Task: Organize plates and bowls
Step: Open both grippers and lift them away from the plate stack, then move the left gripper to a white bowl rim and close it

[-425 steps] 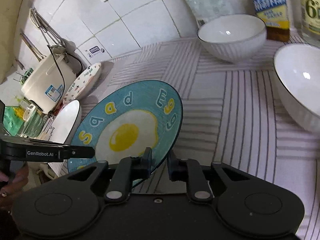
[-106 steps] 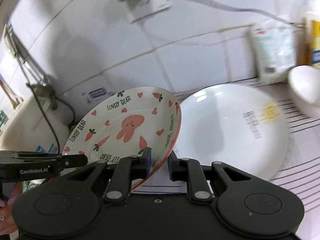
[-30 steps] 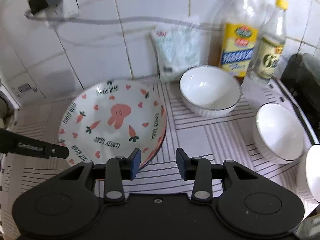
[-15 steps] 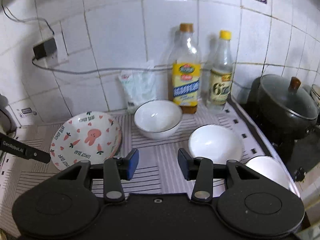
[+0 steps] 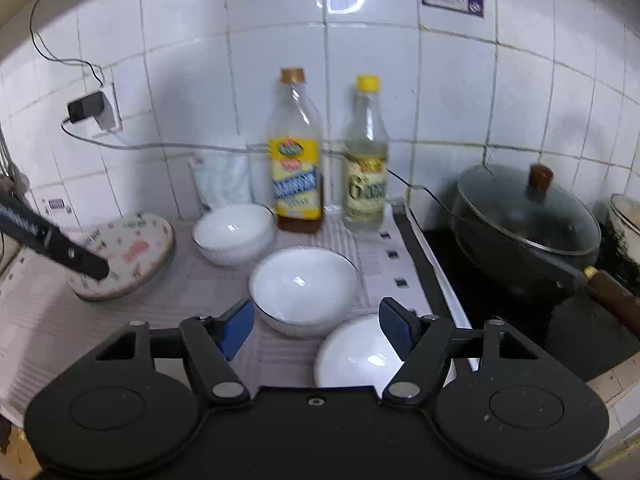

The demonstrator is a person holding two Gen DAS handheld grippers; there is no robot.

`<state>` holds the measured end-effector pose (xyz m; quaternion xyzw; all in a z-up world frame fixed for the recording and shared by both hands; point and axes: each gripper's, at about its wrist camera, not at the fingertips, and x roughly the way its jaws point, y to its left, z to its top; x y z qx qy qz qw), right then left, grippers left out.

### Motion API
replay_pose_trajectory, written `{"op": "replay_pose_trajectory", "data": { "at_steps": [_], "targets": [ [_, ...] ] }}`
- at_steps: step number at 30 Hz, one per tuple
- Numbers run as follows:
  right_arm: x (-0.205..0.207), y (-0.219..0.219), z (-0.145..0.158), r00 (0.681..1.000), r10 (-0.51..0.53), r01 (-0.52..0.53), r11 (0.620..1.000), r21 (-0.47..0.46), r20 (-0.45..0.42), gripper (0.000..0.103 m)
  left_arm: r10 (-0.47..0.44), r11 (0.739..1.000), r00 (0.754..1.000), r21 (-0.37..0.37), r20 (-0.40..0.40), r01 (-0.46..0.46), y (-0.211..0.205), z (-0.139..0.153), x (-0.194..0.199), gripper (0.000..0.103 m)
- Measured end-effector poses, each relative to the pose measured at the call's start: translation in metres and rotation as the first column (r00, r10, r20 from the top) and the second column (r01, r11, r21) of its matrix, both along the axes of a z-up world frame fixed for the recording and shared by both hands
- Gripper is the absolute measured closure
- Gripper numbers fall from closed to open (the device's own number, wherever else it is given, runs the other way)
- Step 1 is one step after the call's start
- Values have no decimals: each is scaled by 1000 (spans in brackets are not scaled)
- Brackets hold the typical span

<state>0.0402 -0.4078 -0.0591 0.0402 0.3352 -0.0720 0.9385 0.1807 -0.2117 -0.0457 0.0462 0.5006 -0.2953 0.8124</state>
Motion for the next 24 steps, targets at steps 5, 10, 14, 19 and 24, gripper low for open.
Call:
{"op": "replay_pose_trajectory", "data": {
  "at_steps": [5, 10, 14, 19, 24],
  "targets": [
    [-14, -21, -21, 999, 23, -23, 1000, 10, -24, 12, -16, 1000, 1000, -11, -6, 16, -41, -8, -20, 38],
    [-27, -31, -37, 998, 56, -56, 998, 17, -28, 9, -26, 1000, 1000, 7, -12, 26, -73, -18, -35, 24],
    [-32, -38, -52, 997, 71, -71, 997, 3, -31, 7, -45, 999, 999, 14, -12, 45, -97, -32, -42, 19],
    [-36, -42, -86, 993, 106, -106, 994, -8, -55, 5, -38, 999, 998, 7, -50, 38, -125, -63, -49, 14],
    [-28, -44, -116, 986, 143, -144, 989, -13, -86, 5, -45, 999, 997, 17, -65, 46, -147, -90, -51, 14]
  ]
}}
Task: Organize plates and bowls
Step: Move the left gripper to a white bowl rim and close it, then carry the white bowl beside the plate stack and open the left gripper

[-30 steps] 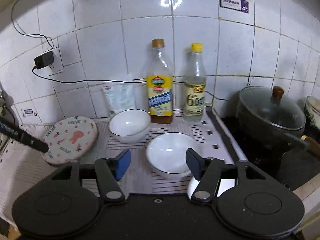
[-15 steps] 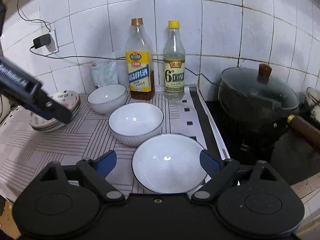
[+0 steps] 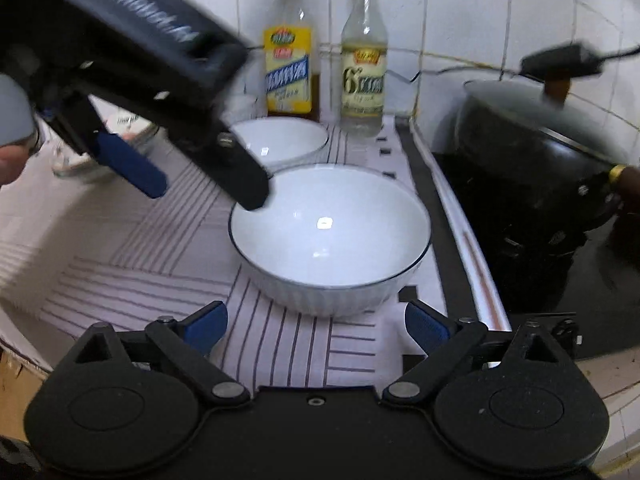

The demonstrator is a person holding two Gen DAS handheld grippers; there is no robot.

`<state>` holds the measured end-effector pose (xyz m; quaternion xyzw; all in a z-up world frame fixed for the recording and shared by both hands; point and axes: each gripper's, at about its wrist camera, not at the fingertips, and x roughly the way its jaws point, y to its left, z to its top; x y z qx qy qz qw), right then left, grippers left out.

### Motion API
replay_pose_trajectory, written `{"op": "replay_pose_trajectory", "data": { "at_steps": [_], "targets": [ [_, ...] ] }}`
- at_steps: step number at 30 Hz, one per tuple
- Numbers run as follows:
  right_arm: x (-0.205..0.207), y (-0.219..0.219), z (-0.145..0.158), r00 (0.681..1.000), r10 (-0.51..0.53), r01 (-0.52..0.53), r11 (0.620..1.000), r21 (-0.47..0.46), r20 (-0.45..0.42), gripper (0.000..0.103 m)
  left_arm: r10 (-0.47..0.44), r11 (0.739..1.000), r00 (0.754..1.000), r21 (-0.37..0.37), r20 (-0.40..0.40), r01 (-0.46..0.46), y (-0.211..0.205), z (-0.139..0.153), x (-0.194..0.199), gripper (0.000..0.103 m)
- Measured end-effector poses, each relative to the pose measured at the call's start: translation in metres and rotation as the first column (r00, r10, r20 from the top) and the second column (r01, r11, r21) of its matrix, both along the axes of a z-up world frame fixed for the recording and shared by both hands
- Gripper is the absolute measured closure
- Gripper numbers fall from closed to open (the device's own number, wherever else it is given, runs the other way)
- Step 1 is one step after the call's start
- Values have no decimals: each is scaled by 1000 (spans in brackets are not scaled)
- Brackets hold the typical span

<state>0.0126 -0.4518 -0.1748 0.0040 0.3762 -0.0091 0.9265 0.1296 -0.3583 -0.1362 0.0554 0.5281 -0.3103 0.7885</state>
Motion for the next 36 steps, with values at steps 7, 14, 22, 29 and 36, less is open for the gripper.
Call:
{"op": "replay_pose_trajectory", "data": {
  "at_steps": [7, 14, 22, 29, 36],
  "targets": [
    [17, -2, -16, 999, 22, -22, 1000, -9, 43, 5, 16, 1000, 1000, -6, -14, -16, -12, -26, 6, 21],
    [24, -12, -18, 997, -2, -2, 998, 58, 73, 6, 48, 999, 996, -3, -78, -48, -13, -45, 14, 68],
    [19, -2, -14, 998, 10, -13, 998, 55, 61, 8, 52, 999, 993, -1, -105, -52, -7, -42, 8, 83],
    [15, 13, -1, 997, 39, -42, 998, 55, 68, 8, 56, 998, 993, 19, -106, -54, 16, -25, 2, 83],
    [18, 44, 16, 991, 108, -113, 992, 53, 82, 8, 77, 994, 992, 87, -101, -68, 51, -4, 4, 84]
  ]
}}
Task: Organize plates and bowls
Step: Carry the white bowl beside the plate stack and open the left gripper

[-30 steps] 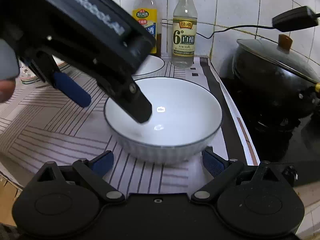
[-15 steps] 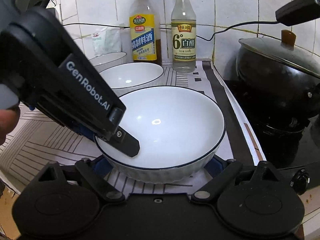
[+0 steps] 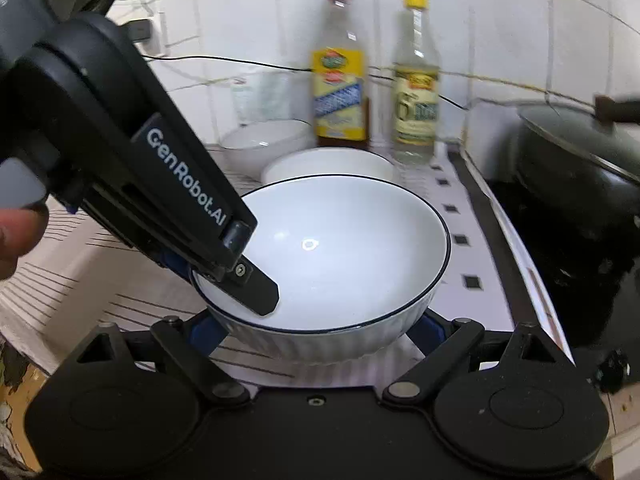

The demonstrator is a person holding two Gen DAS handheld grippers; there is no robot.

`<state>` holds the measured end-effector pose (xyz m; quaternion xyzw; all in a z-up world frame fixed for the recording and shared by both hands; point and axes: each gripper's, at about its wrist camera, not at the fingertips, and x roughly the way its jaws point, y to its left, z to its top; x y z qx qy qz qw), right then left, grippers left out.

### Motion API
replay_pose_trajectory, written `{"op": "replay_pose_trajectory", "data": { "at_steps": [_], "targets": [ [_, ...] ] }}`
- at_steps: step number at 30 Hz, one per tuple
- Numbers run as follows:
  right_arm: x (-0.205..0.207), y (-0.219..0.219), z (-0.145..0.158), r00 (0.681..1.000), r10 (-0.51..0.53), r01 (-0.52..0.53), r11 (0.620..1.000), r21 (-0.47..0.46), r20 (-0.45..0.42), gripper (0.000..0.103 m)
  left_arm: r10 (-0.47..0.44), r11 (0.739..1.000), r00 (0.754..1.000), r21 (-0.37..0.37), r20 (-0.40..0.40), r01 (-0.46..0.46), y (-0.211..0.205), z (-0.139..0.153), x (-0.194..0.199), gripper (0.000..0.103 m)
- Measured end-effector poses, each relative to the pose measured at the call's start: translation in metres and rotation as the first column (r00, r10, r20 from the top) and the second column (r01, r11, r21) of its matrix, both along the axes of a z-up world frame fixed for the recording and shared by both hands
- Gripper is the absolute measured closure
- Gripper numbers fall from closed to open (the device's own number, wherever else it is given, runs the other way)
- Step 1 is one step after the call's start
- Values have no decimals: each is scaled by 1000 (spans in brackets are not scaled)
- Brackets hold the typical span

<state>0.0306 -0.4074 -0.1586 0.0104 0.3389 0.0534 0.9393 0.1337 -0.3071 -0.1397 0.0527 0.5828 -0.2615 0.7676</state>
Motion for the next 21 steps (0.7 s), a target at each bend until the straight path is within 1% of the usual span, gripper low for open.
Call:
{"op": "replay_pose_trajectory", "data": {
  "at_steps": [2, 4, 10, 13, 15, 21],
  "targets": [
    [4, 12, 4, 999, 36, -36, 999, -1, 9, 8, 24, 1000, 1000, 1, 3, -24, 17, 6, 2, 84],
    [10, 22, 7, 997, 74, -74, 997, 19, 14, 8, 51, 999, 999, 8, 3, -51, 34, 10, 3, 84],
    [31, 64, 13, 981, 187, -188, 982, 25, 40, 8, 137, 990, 990, 39, 41, -138, 85, 23, 9, 84],
    [44, 88, 12, 969, 245, -246, 969, 31, 43, 8, 183, 979, 982, 82, 52, -187, 107, 24, 14, 83],
    [53, 103, 11, 962, 270, -272, 961, 48, 42, 8, 215, 972, 975, 88, 57, -219, 124, 24, 19, 83],
    [78, 145, 6, 936, 349, -351, 935, 55, 52, 8, 310, 945, 949, 86, 62, -314, 172, 17, 29, 83]
  ]
}}
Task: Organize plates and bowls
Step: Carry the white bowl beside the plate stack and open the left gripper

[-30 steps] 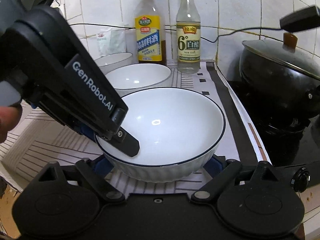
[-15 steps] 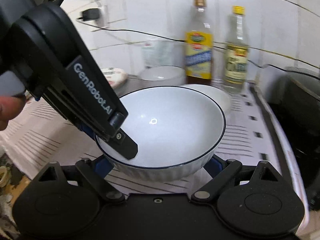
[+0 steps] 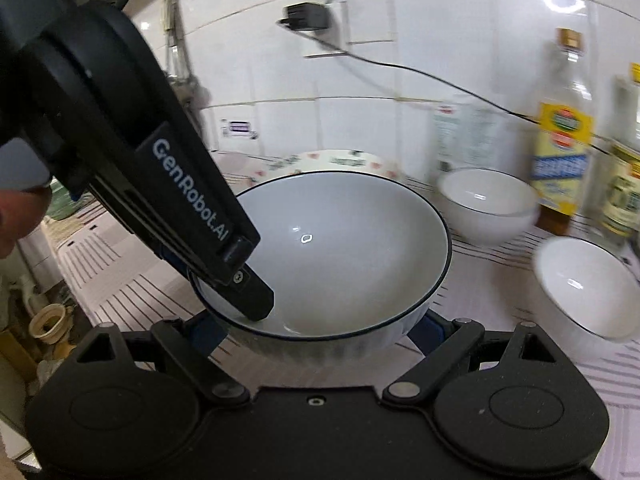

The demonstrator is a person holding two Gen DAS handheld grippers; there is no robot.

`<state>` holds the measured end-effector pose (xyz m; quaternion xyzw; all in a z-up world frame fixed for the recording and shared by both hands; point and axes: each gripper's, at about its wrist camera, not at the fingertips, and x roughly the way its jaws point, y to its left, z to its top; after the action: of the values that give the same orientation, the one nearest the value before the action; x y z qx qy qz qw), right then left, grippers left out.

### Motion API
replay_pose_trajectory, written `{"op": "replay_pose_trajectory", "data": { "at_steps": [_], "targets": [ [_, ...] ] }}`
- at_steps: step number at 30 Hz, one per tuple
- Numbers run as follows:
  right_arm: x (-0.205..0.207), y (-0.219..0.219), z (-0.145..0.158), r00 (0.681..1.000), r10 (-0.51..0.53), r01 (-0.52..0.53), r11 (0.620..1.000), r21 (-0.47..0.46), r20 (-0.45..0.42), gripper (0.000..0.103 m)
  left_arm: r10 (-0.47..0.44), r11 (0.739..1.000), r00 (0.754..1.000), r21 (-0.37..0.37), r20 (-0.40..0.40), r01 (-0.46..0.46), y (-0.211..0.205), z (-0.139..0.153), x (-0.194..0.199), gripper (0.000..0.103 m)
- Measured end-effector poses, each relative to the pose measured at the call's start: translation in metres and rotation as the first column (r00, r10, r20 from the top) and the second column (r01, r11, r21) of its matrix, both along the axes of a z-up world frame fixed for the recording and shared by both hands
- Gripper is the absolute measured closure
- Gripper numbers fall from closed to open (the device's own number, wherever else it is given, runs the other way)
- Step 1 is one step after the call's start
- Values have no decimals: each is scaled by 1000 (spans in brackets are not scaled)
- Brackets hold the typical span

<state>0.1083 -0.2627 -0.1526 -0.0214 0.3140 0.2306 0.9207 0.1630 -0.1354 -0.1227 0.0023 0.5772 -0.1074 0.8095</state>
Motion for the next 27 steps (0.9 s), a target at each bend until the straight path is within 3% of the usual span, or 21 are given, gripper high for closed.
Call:
{"op": "replay_pose_trajectory", "data": {
  "at_steps": [7, 16, 27],
  "targets": [
    [28, 40, -15, 997, 75, -75, 997, -6, -14, 8, 92, 996, 996, 5, -9, -92, 40, -23, 14, 83],
    [38, 63, -42, 996, 65, -66, 998, -23, -55, 8, 96, 995, 995, 13, -8, -96, 52, -52, 26, 83],
    [44, 66, -52, 994, 55, -59, 997, -46, -90, 8, 101, 995, 995, 7, -23, -101, 54, -65, 29, 83]
  ]
}}
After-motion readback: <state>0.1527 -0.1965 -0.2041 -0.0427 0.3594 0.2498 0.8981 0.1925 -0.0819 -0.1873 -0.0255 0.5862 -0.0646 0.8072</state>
